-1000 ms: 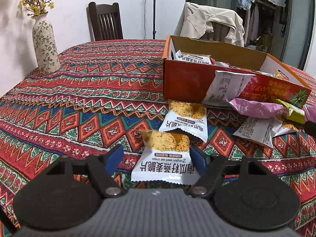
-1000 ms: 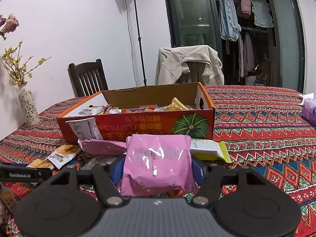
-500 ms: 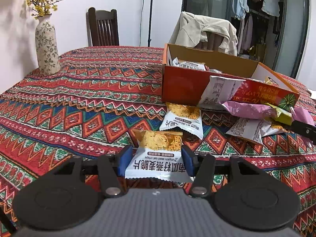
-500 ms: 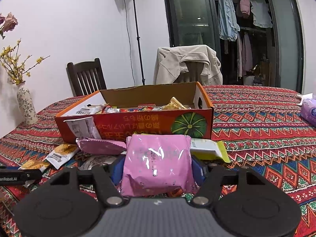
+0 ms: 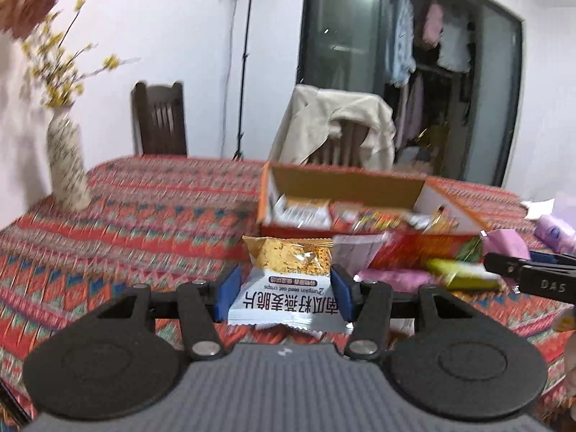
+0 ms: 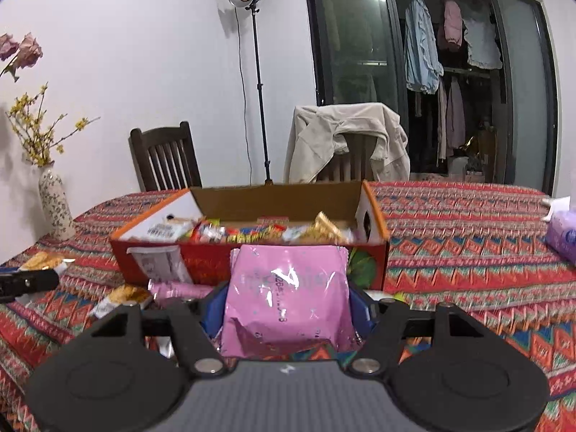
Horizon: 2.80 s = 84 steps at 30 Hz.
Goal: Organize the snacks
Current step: 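Lift both held packets and carry them over the cardboard box, then open both grippers to drop the packets into the box, then move both grippers back toward the snack pile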
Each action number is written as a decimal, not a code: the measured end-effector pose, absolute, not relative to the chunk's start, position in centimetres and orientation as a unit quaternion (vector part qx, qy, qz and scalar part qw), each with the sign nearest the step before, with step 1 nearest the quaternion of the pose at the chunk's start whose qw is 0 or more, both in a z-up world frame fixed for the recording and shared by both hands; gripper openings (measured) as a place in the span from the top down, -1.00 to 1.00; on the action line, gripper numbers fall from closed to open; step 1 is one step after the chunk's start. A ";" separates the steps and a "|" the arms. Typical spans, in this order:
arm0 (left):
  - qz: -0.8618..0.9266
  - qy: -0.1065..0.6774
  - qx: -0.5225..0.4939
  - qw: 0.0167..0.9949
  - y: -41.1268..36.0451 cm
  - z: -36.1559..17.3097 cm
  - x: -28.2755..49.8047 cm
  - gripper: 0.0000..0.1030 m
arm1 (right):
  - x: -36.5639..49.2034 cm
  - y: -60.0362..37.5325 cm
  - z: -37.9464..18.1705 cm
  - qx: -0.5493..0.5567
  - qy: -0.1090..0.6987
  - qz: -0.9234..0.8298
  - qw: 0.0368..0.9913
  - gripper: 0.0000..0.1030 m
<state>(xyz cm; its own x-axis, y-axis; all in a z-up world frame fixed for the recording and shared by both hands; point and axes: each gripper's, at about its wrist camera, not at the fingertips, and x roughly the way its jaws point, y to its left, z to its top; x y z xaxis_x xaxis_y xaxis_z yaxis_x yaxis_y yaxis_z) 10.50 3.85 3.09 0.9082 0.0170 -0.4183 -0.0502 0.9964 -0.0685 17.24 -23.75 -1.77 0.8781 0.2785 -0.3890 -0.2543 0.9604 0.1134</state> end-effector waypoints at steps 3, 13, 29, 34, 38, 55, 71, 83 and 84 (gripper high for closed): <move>0.004 0.197 -0.039 0.980 3.0 4.6 11.7 -0.07 | 18.1 -23.8 -0.3 0.023 0.191 0.133 0.972 -0.30; -0.012 0.164 -0.050 0.985 0.7 8.3 17.3 -0.07 | 22.9 -22.6 3.7 0.030 0.157 0.122 0.979 -0.30; 0.043 0.177 -0.072 0.981 0.5 6.1 27.8 -0.07 | 31.9 -21.7 2.0 0.050 0.170 0.080 0.981 -0.30; 0.047 0.189 -0.068 0.978 0.8 4.1 29.0 -0.07 | 33.3 -21.6 0.2 0.048 0.177 0.088 0.979 -0.30; 0.046 0.195 -0.069 0.977 1.4 3.1 29.2 -0.07 | 34.2 -21.3 -1.1 0.041 0.198 0.092 0.975 -0.30; 0.041 0.153 -0.089 0.983 1.6 3.7 27.4 -1.00 | 32.8 -22.1 -1.5 0.061 0.199 0.098 0.973 -1.00; 0.025 0.139 -0.086 0.986 0.7 8.2 23.5 -1.00 | 29.8 -21.8 2.0 0.031 0.214 0.076 0.973 -1.00; 0.016 0.164 -0.041 0.985 2.6 6.9 18.8 -1.00 | 24.4 -22.5 2.6 -0.003 0.217 0.107 0.970 -1.00; 0.016 0.169 -0.039 0.985 2.9 6.6 18.5 -1.00 | 23.8 -22.4 2.3 -0.008 0.219 0.110 0.969 -1.00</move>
